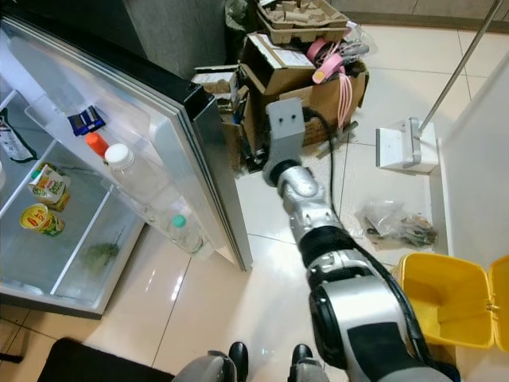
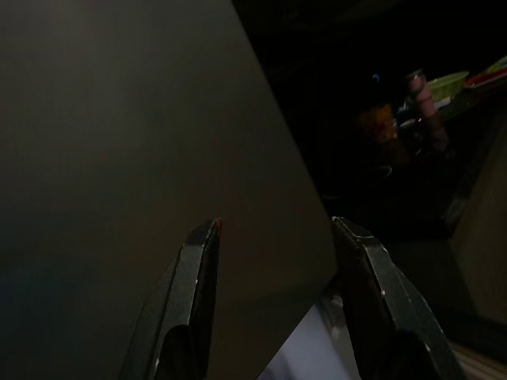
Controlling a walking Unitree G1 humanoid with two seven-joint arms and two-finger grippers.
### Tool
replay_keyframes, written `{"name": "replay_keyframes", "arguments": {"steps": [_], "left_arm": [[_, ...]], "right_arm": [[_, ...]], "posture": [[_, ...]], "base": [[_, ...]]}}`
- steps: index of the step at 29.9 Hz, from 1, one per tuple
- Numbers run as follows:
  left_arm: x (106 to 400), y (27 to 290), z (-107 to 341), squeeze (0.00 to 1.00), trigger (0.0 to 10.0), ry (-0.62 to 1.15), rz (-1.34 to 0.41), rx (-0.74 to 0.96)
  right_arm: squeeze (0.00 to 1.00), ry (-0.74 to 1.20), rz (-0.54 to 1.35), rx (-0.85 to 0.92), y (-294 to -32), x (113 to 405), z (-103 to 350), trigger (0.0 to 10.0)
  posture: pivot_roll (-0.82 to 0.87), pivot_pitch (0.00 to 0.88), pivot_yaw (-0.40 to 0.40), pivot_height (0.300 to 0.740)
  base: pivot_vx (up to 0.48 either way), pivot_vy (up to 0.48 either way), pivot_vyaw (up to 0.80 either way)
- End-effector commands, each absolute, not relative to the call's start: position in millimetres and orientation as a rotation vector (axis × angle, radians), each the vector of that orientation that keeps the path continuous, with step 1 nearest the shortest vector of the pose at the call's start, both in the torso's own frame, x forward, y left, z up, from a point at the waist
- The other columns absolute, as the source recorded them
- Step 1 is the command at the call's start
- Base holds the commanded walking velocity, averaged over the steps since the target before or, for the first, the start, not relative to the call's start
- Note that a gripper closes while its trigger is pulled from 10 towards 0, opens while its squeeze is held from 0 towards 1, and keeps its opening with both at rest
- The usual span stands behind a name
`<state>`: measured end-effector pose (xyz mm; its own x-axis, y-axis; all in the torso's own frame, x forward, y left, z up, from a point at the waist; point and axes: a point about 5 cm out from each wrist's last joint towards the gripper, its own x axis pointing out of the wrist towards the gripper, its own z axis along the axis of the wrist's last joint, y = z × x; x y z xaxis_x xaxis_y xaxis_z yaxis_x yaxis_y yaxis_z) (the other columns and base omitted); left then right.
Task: Restocking fridge
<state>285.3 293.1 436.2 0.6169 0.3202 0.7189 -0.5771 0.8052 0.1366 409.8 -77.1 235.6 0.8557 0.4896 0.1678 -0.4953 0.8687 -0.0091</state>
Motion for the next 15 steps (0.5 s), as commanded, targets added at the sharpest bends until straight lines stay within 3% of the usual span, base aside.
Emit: {"name": "replay_keyframes", "arguments": {"steps": [1, 3, 5, 9, 15], "left_arm": [[281.0, 295.1, 438.2, 0.0, 10.0, -0.747, 0.532, 0.373], [280.9, 295.4, 438.1, 0.0, 10.0, -0.745, 0.533, 0.373], [281.1, 295.4, 437.2, 0.0, 10.0, -0.741, 0.533, 0.37], [281.4, 295.2, 436.6, 0.0, 10.0, -0.739, 0.532, 0.369], [283.7, 292.6, 435.8, 0.0, 10.0, -0.741, 0.521, 0.355]], "right_arm": [[0.0, -0.152, 0.713, 0.045, -41.1, 400.3, 231.7, 10.0], [0.0, -0.16, 0.764, 0.031, -33.4, 397.2, 231.4, 10.0], [0.0, -0.168, 0.94, 0.038, -13.3, 386.3, 229.5, 10.0], [0.0, -0.175, 1.013, 0.041, -5.3, 381.3, 229.8, 10.0], [0.0, -0.25, 1.421, 0.065, 44.8, 342.7, 238.8, 10.0]], "posture": [[0.16, 0.385, 0.159, 0.737], [0.16, 0.385, 0.158, 0.737], [0.15, 0.382, 0.158, 0.737], [0.15, 0.381, 0.158, 0.737], [0.13, 0.366, 0.157, 0.737]], "base": [[0.0, 0.0, 0.0], [0.0, 0.0, 0.0], [0.0, 0.0, 0.0], [0.0, 0.0, 0.0], [0.0, 0.0, 0.0]]}}
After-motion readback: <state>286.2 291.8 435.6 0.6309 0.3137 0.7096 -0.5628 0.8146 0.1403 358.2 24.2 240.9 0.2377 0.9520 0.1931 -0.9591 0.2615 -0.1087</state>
